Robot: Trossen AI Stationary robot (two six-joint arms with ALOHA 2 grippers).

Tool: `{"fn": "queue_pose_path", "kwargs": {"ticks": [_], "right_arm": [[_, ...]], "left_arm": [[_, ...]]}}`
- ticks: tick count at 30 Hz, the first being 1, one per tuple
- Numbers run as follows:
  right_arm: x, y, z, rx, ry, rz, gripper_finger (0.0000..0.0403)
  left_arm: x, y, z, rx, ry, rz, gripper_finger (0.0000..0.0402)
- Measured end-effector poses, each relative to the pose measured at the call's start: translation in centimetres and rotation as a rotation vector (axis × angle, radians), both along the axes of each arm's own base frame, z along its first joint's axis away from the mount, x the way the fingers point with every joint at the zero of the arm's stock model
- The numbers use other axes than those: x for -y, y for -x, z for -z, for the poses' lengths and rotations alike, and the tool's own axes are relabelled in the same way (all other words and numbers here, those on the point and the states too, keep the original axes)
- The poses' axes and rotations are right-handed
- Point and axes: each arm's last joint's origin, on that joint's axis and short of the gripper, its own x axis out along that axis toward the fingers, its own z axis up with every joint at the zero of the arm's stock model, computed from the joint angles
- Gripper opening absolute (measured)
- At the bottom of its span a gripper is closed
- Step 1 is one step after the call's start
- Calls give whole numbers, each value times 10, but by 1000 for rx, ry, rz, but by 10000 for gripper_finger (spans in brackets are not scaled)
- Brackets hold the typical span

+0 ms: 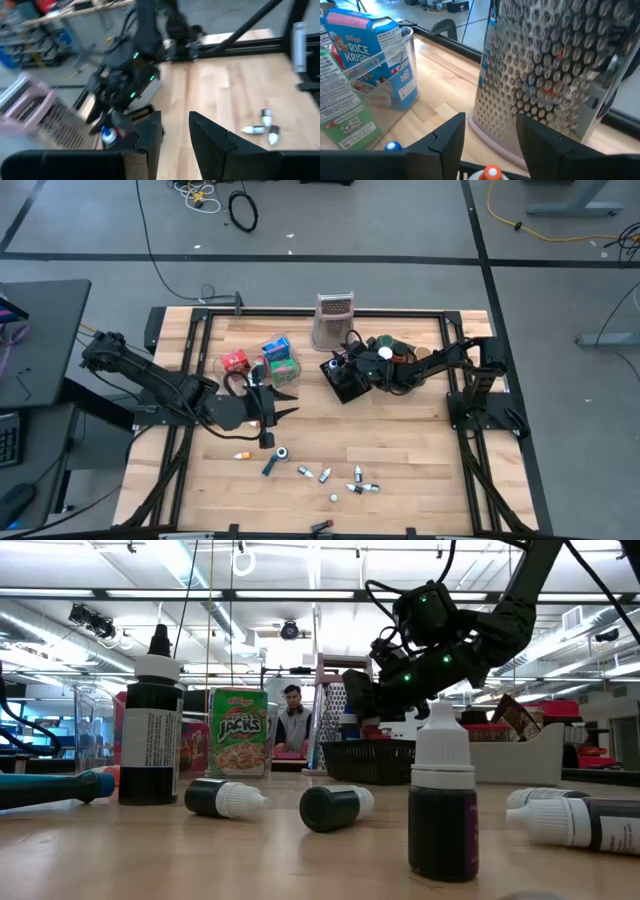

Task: Pick & Place Kitchen Items
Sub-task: Put the large black food coloring bottle into the black bin

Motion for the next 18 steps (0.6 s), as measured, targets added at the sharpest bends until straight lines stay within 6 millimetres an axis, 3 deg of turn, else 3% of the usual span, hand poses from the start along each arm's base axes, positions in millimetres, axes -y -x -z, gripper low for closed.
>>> {"fn": "queue_pose_path", "kwargs": {"ticks": [8,14,18], "right_arm": [[-14,0,-23,23,68,-64,194],[-30,3,-48,98,85,-122,194],[-43,5,-62,153,66,-248,194]], "left_arm": [[-2,2,29,-17,44,-124,110],[2,5,53,-46,102,-109,110],[9,10,73,-61,126,-69,110]]}}
